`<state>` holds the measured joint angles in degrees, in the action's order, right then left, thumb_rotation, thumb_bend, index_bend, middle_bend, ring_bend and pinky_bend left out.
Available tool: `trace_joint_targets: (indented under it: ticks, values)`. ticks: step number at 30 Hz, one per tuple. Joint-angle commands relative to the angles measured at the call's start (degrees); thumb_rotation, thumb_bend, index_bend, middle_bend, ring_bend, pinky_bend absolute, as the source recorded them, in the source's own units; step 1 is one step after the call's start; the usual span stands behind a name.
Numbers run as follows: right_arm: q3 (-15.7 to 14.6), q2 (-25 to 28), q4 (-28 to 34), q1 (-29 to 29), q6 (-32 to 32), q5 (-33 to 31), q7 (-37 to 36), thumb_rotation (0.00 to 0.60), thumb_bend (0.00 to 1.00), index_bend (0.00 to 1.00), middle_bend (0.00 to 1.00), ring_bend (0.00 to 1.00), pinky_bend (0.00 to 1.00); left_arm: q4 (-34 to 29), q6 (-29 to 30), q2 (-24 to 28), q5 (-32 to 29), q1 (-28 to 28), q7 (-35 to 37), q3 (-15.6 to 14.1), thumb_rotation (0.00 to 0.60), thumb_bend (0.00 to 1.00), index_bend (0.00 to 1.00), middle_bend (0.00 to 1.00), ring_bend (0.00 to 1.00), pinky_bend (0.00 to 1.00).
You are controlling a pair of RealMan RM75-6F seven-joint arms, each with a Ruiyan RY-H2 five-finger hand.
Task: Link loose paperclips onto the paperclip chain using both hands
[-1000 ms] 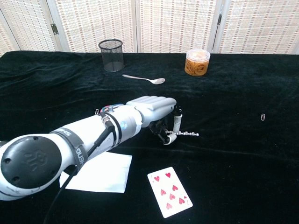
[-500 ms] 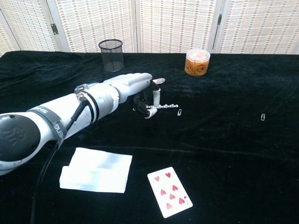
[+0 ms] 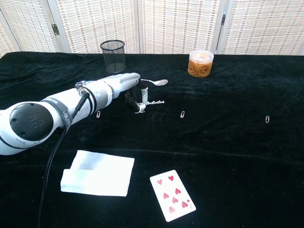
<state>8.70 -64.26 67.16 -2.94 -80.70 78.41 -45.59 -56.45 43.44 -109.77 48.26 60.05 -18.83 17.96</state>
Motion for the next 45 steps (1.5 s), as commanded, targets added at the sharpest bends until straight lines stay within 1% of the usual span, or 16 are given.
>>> trace_joint_targets:
  ticks: [1, 7, 17, 21, 24, 28, 34, 39, 42, 45]
  values:
    - [0.0, -0.1, -0.2, 0.1, 0.1, 0.0, -0.1, 0.600, 0.37, 0.01, 0.00, 0.00, 0.00, 2.0, -1.2, -0.6, 0.5, 0.4, 1.1, 0.2, 0.600, 0.51, 0.75, 1.00, 1.00, 1.00]
    - [0.0, -0.1, -0.3, 0.3, 0.5, -0.1, -0.1, 0.600, 0.37, 0.01, 0.00, 0.00, 0.00, 4.8, -3.0, -1.4, 1.0, 0.2, 3.0, 0.1, 0.600, 0.51, 0.76, 1.00, 1.00, 1.00]
    - [-0.2, -0.1, 0.0, 0.4, 0.4, 0.3, 0.3, 0.600, 0.37, 0.01, 0.00, 0.00, 0.00, 6.7, -4.3, -2.1, 2.5, 0.0, 5.0, 0.0, 0.600, 0.51, 0.76, 1.00, 1.00, 1.00]
    - [-0.2, -0.1, 0.2, 0.5, 0.6, 0.2, 0.5, 0.600, 0.37, 0.01, 0.00, 0.00, 0.00, 6.4, -3.9, -1.9, 3.0, -0.2, 5.1, 0.0, 0.600, 0.51, 0.76, 1.00, 1.00, 1.00]
    - [-0.2, -0.1, 0.1, 0.7, 1.0, 0.2, 0.5, 0.600, 0.37, 0.01, 0.00, 0.00, 0.00, 4.8, -2.6, -1.1, 3.7, -0.7, 4.9, 0.0, 0.600, 0.51, 0.76, 1.00, 1.00, 1.00]
    - [-0.3, -0.1, -0.1, 0.9, 1.1, 0.4, 0.0, 0.600, 0.37, 0.01, 0.00, 0.00, 0.00, 0.3, 0.7, 1.0, 4.0, -2.1, 3.0, -0.4, 0.600, 0.51, 0.76, 1.00, 1.00, 1.00]
    - [-0.7, 0.0, 0.0, 1.5, 1.1, 1.6, 0.0, 0.600, 0.37, 0.01, 0.00, 0.00, 0.00, -10.8, 8.4, 5.9, 3.8, -6.5, -1.8, -2.0, 0.600, 0.51, 0.76, 1.00, 1.00, 1.00]
    - [-1.1, 0.3, 0.8, 2.2, 0.6, 3.1, 1.0, 0.600, 0.37, 0.01, 0.00, 0.00, 0.00, -21.1, 16.6, 10.5, 4.6, -11.8, -5.2, -4.4, 0.600, 0.51, 0.76, 1.00, 1.00, 1.00]
    - [-1.3, 0.5, 1.5, 3.0, 0.7, 4.2, 1.8, 0.600, 0.37, 0.01, 0.00, 0.00, 0.00, -25.3, 21.0, 12.6, 5.5, -14.9, -5.9, -5.9, 0.600, 0.51, 0.76, 1.00, 1.00, 1.00]
    - [-1.6, 0.7, 2.1, 3.8, 0.8, 5.1, 2.7, 0.600, 0.37, 0.01, 0.00, 0.00, 0.00, -28.0, 24.4, 14.0, 6.6, -17.7, -5.4, -7.1, 0.600, 0.52, 0.76, 1.00, 1.00, 1.00]
